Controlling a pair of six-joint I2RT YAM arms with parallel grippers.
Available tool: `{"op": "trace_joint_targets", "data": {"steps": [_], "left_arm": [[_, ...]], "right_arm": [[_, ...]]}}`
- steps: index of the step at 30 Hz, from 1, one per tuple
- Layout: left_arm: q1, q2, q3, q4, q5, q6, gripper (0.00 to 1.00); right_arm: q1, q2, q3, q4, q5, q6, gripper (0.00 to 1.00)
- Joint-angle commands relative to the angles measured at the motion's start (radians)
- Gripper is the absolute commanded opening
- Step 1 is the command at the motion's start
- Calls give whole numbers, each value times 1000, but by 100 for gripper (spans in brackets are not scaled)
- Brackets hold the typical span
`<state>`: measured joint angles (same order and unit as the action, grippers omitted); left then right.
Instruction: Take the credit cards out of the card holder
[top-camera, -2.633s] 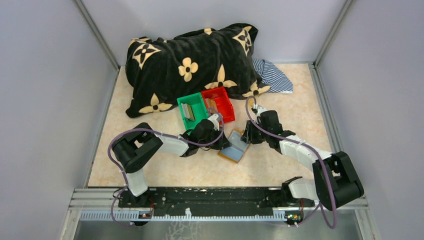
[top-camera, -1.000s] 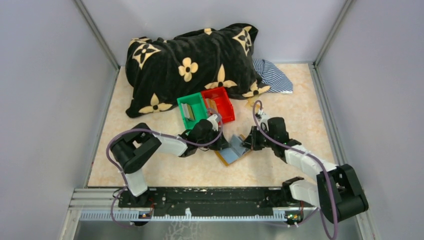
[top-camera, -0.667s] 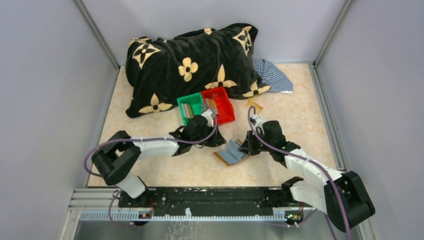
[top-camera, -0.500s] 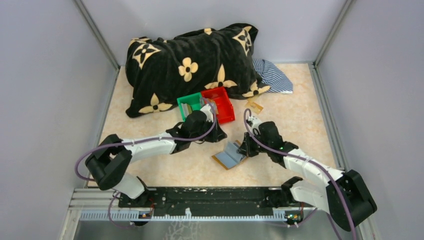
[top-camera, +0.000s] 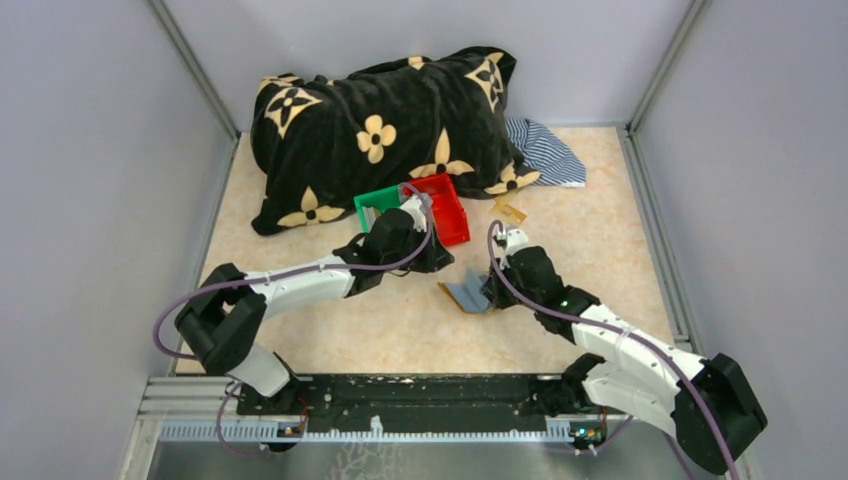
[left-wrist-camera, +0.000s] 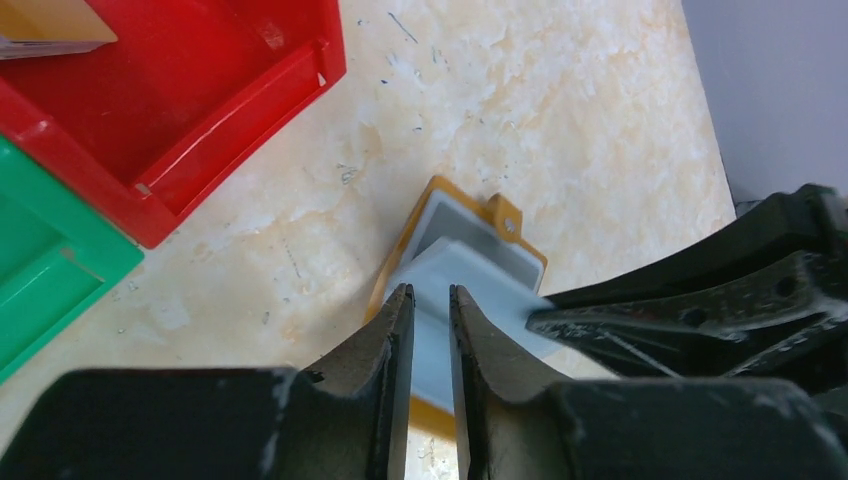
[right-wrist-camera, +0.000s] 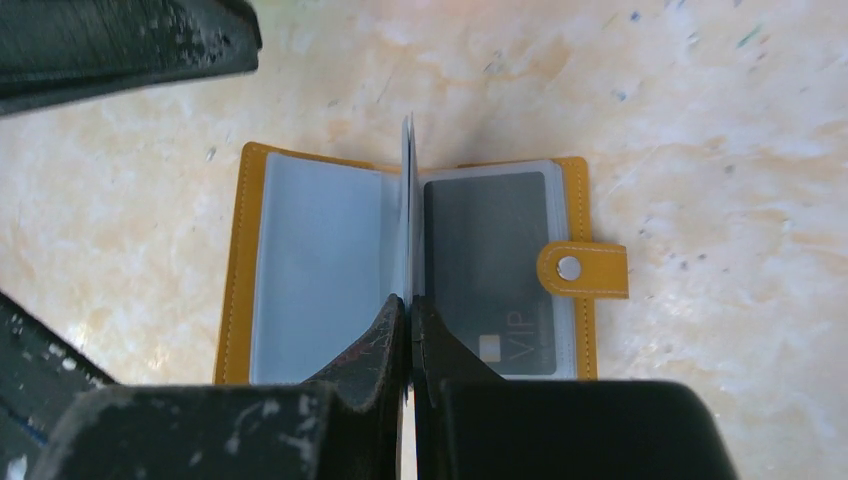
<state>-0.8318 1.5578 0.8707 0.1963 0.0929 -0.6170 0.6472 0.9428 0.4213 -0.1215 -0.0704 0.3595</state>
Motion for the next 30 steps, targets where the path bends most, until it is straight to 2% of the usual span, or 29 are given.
{"op": "trace_joint_targets", "data": {"steps": [1,4,9,15,25,30], "left_arm": [[15,-16,-25,5,3,-10,25],[24,-24,-38,5,3,-9,25],[41,-41,-56,4,-1,-11,25],[60,-53,-79,16,7,-16,25],[73,-42,-85,42,36,-20,25],[73,-14,-67,50,61,-26,25]], "right_arm": [[11,-5,104,28,131,-41,0],[34,73,135,27,159,-79,0],[167,181,183,12,320,-108,0],[296,285,213,20,407,-80,0],[411,352,216,15,436,-13,0],[480,407,257,-34,531,-18,0]]}}
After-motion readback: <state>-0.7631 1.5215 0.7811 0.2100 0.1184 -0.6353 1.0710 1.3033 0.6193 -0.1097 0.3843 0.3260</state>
